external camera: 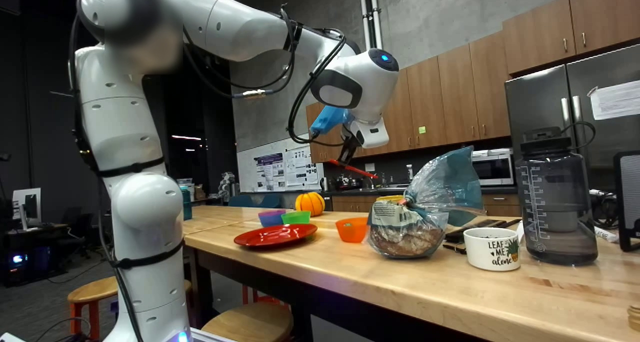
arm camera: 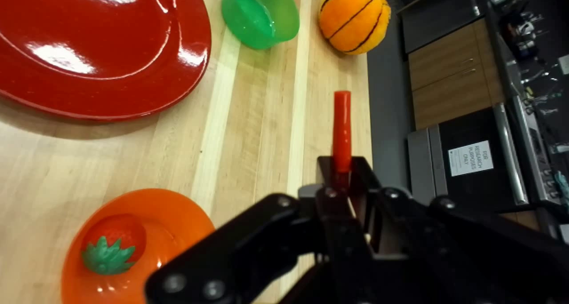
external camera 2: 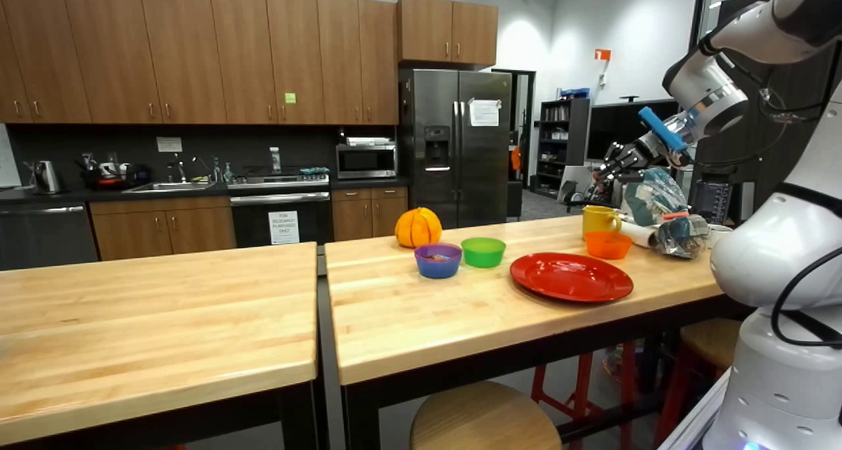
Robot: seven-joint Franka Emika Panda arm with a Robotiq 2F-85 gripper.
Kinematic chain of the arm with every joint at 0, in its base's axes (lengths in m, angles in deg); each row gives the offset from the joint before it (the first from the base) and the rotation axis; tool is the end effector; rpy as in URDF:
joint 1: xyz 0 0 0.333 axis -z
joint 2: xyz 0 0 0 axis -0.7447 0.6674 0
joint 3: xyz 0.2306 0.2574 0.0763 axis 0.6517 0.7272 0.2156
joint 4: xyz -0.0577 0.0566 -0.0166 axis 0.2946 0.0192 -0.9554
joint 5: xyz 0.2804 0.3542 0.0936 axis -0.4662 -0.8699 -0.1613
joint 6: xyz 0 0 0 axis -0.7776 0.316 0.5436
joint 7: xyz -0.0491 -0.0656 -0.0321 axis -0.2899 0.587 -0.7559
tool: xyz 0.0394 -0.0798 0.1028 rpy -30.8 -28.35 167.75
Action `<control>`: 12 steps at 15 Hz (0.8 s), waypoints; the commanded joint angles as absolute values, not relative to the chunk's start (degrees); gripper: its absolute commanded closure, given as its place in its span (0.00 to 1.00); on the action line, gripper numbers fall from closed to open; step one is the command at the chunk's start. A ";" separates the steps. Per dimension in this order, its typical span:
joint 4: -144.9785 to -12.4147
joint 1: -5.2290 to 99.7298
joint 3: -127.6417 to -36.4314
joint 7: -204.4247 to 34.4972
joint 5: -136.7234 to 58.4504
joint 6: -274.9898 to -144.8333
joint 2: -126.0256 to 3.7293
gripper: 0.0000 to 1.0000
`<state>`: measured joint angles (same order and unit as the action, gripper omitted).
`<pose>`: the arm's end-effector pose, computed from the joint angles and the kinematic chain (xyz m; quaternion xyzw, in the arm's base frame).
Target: Put the orange pen inside the orange cup and she is now using grade 5
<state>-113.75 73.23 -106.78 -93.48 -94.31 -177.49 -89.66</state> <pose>0.3788 -0.3766 0.4585 -0.6494 0.5935 -0.0428 0.4734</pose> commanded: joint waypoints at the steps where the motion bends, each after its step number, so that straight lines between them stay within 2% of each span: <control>1: -112.43 73.80 -106.63 -93.61 -97.98 -175.88 -86.75 0.97; 12: -107.48 73.02 -103.54 -100.85 -97.01 -182.81 -80.35 0.97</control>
<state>-110.09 72.98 -104.11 -97.74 -96.93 -181.77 -82.30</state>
